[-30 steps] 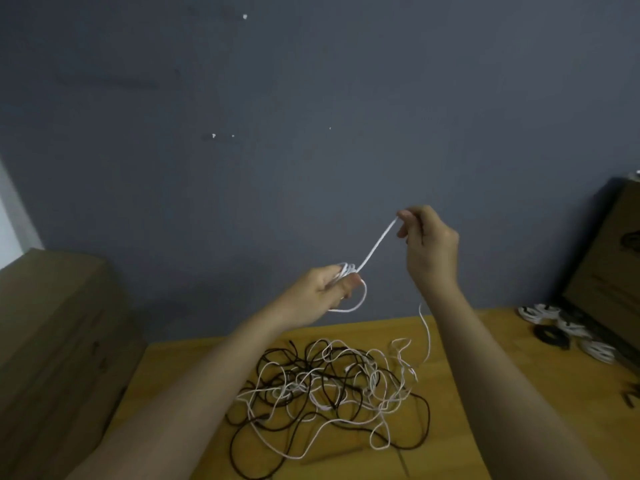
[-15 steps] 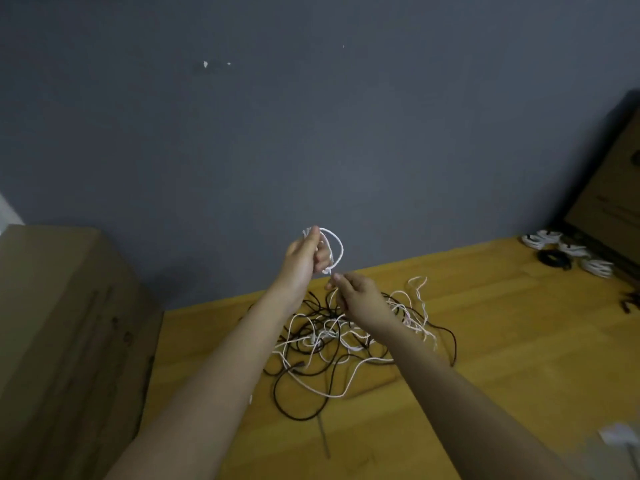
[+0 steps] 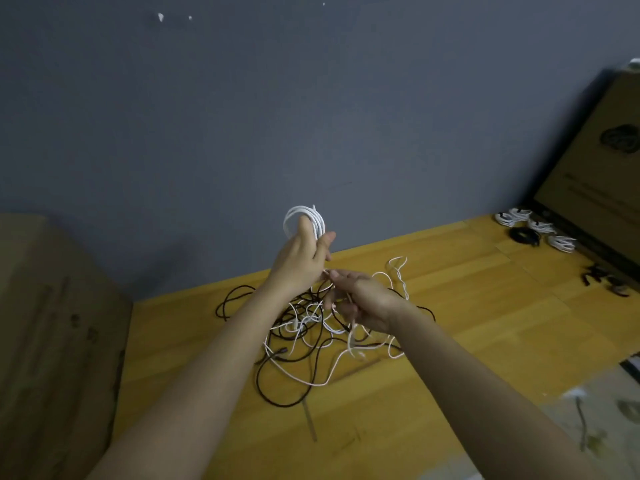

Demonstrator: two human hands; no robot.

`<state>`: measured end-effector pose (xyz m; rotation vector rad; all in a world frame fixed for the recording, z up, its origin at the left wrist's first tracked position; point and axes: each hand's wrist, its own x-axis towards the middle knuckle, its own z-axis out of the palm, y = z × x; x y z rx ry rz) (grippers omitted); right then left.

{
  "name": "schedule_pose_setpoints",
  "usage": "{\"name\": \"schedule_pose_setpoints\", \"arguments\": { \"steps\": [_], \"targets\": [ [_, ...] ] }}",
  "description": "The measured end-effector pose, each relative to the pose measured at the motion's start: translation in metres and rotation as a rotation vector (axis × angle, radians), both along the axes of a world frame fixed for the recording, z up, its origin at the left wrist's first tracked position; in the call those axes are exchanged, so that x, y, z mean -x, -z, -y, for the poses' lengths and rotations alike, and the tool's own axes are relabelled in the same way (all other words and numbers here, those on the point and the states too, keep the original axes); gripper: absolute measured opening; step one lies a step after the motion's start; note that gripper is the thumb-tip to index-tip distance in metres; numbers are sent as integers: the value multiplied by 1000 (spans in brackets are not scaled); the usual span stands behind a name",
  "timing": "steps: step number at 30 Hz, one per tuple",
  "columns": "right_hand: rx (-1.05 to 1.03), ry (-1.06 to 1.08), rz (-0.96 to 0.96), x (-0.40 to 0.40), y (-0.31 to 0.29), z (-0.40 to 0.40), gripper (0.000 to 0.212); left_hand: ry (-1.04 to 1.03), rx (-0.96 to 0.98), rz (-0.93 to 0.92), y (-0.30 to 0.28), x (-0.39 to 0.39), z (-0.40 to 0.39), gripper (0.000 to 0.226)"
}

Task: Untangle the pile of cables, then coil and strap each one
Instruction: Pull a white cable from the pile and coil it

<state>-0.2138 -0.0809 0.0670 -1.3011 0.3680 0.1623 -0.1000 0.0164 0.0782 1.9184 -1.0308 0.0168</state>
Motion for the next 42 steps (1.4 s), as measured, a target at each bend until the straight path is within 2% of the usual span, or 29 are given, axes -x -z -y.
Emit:
{"name": "schedule_pose_setpoints", "arguments": {
  "steps": [5,8,11,13,15,17,19,21,22,24,27,29,31,32,34,38,40,42],
  "targets": [
    [166,-148,-32,12,2,21,33,-72,-294,251,-4,-24,-8,33],
    [325,-163,-33,13,-11,35,28,-46,-423,411,-4,-23,-9,30],
    [615,-19,38,14,-28,50,23,-27,-515,355,-5,-32,-14,27],
    [809,174,122,15,-39,62,18,2,-569,241,-7,-37,-22,43],
    [862,302,223,13,-50,72,15,78,-585,139,-10,-35,-25,63],
    [843,368,318,8,-58,74,10,200,-489,-22,-19,-25,-23,66],
    [762,422,380,0,-63,72,4,353,-305,-331,-33,-13,-22,52],
    [686,418,373,-8,-58,68,10,496,-100,-600,-45,-3,-22,43],
    [664,379,345,-12,-53,64,15,531,11,-670,-50,1,-22,42],
    [607,286,279,-18,-38,52,25,502,210,-761,-57,8,-20,44],
    [518,290,210,-16,-9,36,27,351,488,-877,-59,8,-13,46],
    [524,282,157,-9,10,25,27,310,610,-886,-57,1,-11,43],
    [612,162,130,-3,25,10,24,278,662,-815,-50,-2,-5,34],
    [699,81,134,-1,29,1,21,225,639,-713,-44,-3,-1,29],
    [858,-22,192,0,32,-14,15,107,468,-459,-31,-3,8,23],
    [1033,-23,339,2,15,-15,13,55,-236,55,8,-16,5,22],
    [1198,-19,322,4,7,0,17,88,-431,98,16,-19,-2,19],
    [1326,9,219,5,2,21,16,143,-544,70,13,-19,-5,24]
  ]
}}
